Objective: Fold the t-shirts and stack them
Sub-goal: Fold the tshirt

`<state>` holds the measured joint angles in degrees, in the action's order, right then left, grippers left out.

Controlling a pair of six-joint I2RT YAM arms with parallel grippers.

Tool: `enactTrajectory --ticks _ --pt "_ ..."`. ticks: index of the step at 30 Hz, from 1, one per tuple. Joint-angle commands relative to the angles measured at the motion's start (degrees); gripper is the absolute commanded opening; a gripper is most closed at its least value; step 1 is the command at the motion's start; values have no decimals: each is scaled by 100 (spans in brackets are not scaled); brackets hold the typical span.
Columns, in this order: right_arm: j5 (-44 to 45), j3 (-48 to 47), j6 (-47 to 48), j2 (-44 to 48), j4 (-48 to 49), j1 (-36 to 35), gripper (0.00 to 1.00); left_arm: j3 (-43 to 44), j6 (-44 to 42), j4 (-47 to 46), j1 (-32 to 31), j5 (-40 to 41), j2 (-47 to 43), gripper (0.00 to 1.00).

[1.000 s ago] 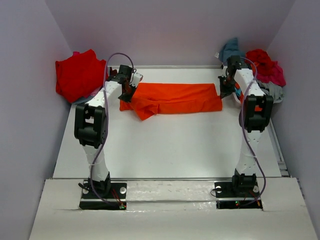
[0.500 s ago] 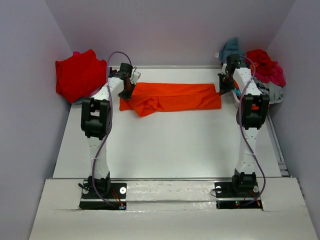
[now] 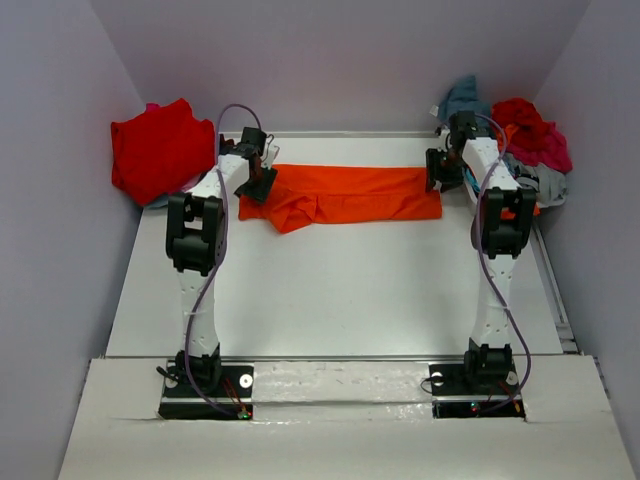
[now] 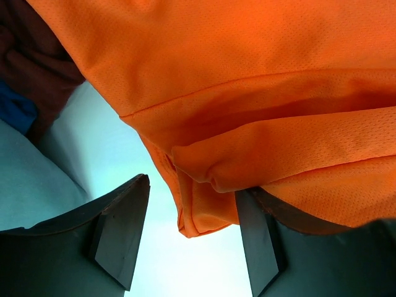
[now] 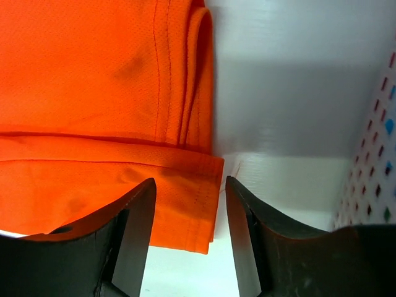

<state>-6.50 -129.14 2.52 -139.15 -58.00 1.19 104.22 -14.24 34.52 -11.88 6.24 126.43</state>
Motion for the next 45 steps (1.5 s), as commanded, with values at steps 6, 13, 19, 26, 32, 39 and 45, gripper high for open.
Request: enactTrajectory --ticks 6,13,19,26,32,39,45 --pt "27 512 -15 862 201 101 56 -384 27 -42 -34 -227 -1294 69" --pt "-61 952 20 1346 -27 48 55 -1150 -237 132 -86 -1299 -2061 69" --pt "-255 1505 108 1540 -62 -119 51 -1896 -614 335 -393 -1749 -2404 69" --pt "-334 1796 152 1496 -89 -356 47 -2257 -624 327 -710 -1793 -2466 68" --pt "-352 1752 152 1312 -80 -471 44 -2266 -641 371 -939 -1784 -2307 67" --pt "-448 1717 178 1083 -71 -594 42 -2319 -606 257 -1009 -1662 -2123 67" --pt "-510 1664 196 1013 -62 -646 42 -2381 -527 -15 -1009 -1267 -1939 67"
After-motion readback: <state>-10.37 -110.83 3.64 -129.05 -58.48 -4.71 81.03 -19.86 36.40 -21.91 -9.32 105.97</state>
